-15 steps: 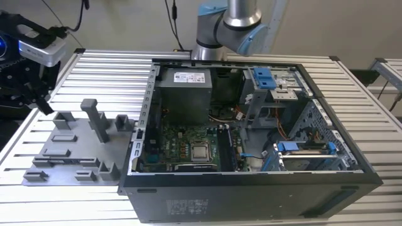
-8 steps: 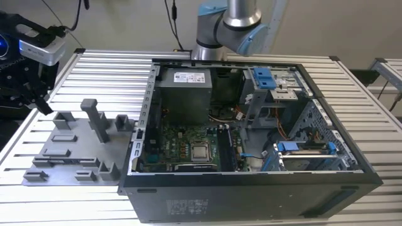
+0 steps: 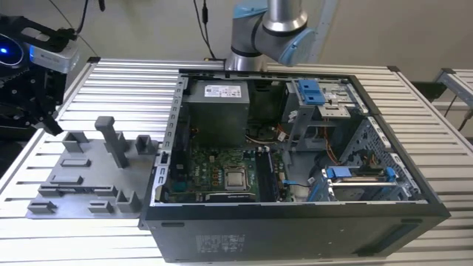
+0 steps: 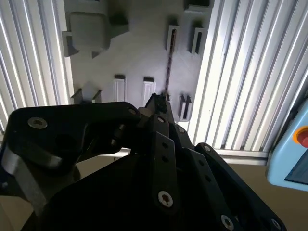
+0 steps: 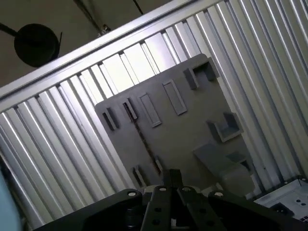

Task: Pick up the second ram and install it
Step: 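Pick up the second ram and move it above second insertion slot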

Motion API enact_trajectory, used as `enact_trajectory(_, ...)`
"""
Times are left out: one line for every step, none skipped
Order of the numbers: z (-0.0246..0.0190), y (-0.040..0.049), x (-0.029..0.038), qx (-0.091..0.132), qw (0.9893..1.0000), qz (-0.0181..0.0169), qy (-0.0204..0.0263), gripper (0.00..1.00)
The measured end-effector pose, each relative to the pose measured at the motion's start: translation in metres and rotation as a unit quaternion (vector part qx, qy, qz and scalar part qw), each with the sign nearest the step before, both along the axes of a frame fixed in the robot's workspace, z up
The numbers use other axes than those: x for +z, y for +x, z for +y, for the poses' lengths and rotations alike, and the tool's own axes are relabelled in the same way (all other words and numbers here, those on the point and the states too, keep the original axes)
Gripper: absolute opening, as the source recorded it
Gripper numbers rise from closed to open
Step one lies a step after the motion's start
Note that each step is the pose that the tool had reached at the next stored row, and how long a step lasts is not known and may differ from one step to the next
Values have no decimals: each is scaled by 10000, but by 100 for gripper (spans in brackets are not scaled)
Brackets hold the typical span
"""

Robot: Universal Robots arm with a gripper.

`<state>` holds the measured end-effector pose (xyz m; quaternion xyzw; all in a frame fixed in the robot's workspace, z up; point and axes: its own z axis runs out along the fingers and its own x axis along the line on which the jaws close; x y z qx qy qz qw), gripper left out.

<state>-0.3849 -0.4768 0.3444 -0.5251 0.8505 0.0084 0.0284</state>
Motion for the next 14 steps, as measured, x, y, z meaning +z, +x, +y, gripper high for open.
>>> enact_trajectory(0,0,-3,85,10000,0,-1,11)
enact_trajectory(0,-1,-5,163,9999,0,-3,11)
enact_trajectory(-1,-2,-9,247,9997,0,-5,11)
enact_trajectory(-1,-3,-11,312,9995,1,-8,11)
enact_trajectory(-1,-5,-13,366,9993,1,-11,11)
enact_trajectory(-1,-8,-16,411,9992,1,-12,11)
enact_trajectory(-1,-10,-20,462,9989,0,-13,11)
enact_trajectory(0,-13,-22,514,9987,0,-15,11)
enact_trajectory(0,-16,-25,567,9984,0,-16,11)
enact_trajectory(0,-19,-29,614,9981,0,-17,11)
enact_trajectory(0,-22,-32,661,9978,0,-19,11)
enact_trajectory(0,-25,-35,708,9975,0,-21,11)
enact_trajectory(0,-28,-38,747,9972,0,-23,11)
enact_trajectory(1,-30,-40,782,9969,1,-26,11)
